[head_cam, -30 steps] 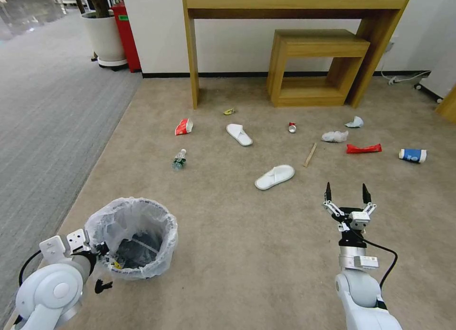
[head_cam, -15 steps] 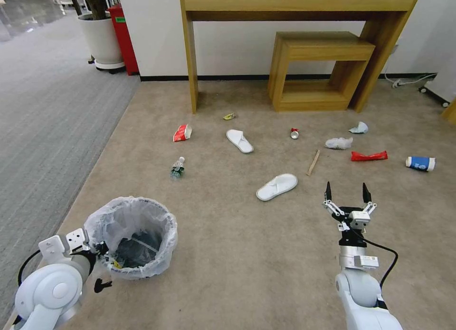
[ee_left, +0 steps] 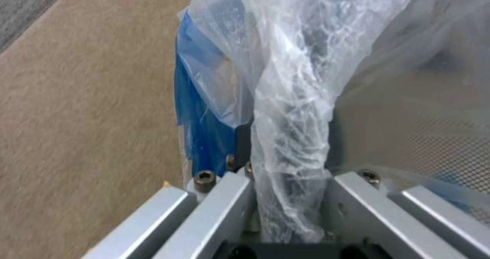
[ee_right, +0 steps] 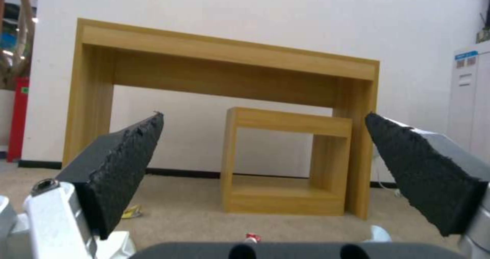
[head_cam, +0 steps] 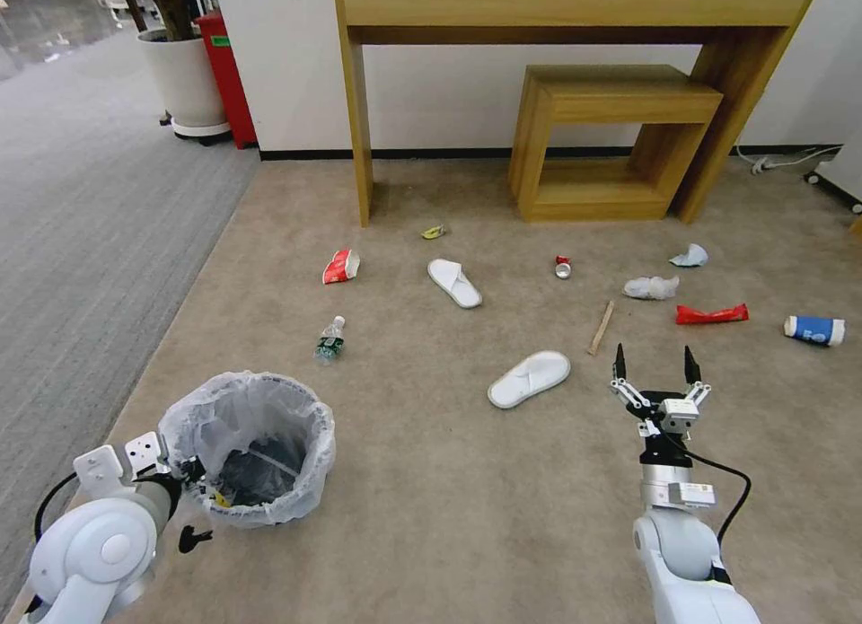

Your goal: Pick up the trash bin and place the garbage on the floor into it.

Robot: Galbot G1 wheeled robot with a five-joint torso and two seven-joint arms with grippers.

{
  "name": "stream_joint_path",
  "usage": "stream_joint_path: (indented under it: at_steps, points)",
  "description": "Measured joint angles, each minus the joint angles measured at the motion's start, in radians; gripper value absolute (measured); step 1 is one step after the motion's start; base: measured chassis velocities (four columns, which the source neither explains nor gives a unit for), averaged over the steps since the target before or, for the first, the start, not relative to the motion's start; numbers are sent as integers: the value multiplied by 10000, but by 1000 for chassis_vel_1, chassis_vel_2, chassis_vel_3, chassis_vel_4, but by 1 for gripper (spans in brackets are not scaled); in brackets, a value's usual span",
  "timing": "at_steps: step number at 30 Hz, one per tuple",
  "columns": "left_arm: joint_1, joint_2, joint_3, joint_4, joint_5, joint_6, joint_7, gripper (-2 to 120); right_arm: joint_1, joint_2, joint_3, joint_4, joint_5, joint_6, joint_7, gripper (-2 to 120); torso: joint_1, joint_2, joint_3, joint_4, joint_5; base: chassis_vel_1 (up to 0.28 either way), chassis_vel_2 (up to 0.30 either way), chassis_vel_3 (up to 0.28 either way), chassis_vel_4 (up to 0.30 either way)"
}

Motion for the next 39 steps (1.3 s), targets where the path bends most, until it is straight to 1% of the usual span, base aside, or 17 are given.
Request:
stream_joint_path:
  at_steps: [17, 24, 32, 39]
  points:
    - [37, -55, -14, -5, 59, -29, 5, 0, -4, 3, -8, -21, 1, 24, 6, 100, 0, 0, 1, 0, 0, -131, 128, 124, -121]
    - [60, -31, -181, 35, 81, -61, -23, 0, -10, -1, 3, -30, 3, 49, 9, 100, 0, 0, 0, -1, -2, -131, 129, 120, -128]
    - [60, -160, -287, 228, 606, -168, 107, 0, -14, -4, 42, -94, 12, 89, 13, 100, 0, 0, 0, 0, 0, -124, 135, 128, -130]
    - [31, -247, -265, 321, 797, -213, 175, 0, 18, -12, 44, -152, 22, 92, 23, 100, 0, 0, 0, -2, 0, -130, 121, 120, -126]
